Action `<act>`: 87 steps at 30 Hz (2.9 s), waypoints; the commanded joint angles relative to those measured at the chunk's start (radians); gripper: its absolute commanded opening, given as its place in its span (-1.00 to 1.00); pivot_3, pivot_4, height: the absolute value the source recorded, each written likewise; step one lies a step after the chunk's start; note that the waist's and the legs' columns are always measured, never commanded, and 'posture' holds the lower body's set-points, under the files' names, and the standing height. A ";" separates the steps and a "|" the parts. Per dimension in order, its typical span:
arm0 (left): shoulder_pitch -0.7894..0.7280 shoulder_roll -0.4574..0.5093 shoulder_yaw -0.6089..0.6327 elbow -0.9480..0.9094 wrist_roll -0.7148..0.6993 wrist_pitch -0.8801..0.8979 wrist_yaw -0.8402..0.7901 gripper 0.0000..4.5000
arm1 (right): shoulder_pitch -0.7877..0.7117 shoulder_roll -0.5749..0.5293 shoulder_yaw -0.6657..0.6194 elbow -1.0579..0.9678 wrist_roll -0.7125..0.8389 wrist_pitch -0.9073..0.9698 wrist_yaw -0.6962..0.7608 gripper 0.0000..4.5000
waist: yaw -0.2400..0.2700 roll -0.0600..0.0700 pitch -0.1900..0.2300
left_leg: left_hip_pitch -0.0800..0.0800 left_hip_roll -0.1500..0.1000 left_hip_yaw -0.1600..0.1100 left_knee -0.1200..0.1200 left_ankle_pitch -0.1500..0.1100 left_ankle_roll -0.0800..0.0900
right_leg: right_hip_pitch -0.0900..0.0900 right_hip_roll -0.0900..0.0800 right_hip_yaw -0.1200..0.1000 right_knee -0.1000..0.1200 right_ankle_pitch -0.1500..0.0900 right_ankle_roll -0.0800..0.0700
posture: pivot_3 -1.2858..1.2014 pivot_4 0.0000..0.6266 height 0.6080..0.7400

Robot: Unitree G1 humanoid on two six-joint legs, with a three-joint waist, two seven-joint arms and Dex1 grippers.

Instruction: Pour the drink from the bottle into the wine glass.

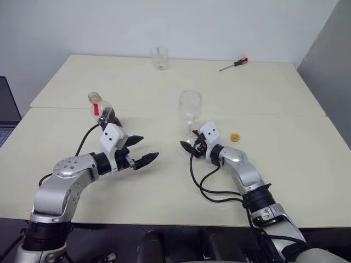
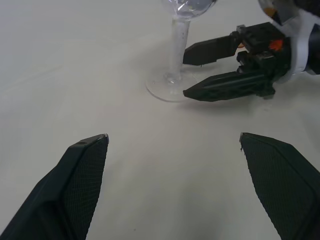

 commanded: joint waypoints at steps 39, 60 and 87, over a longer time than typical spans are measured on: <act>-0.093 -0.171 0.190 0.395 0.209 -0.442 0.405 1.00 | -0.491 -0.486 -0.139 -0.519 0.591 0.826 0.240 0.99 | 0.021 -0.003 0.002 | -0.006 0.000 0.000 0.000 0.000 0.000 | -0.003 0.000 -0.003 -0.003 0.000 -0.001 | 0.03 -0.52 1.00; -0.346 -0.134 0.125 0.689 0.276 -0.538 0.364 1.00 | -0.488 -0.439 -0.139 -0.553 0.594 0.859 0.166 0.99 | 0.022 -0.003 0.002 | -0.007 0.000 0.001 0.001 0.000 0.000 | -0.003 0.000 -0.005 -0.003 0.001 -0.002 | 0.03 -0.52 1.00; -0.638 -0.133 0.093 1.104 0.307 -0.777 0.290 -0.62 | -0.400 -0.467 -0.225 -0.666 0.636 0.921 0.056 1.00 | 0.023 -0.004 0.002 | -0.012 -0.001 0.000 0.002 0.000 0.000 | -0.006 0.001 -0.007 -0.003 0.003 -0.005 | 0.03 -0.52 1.00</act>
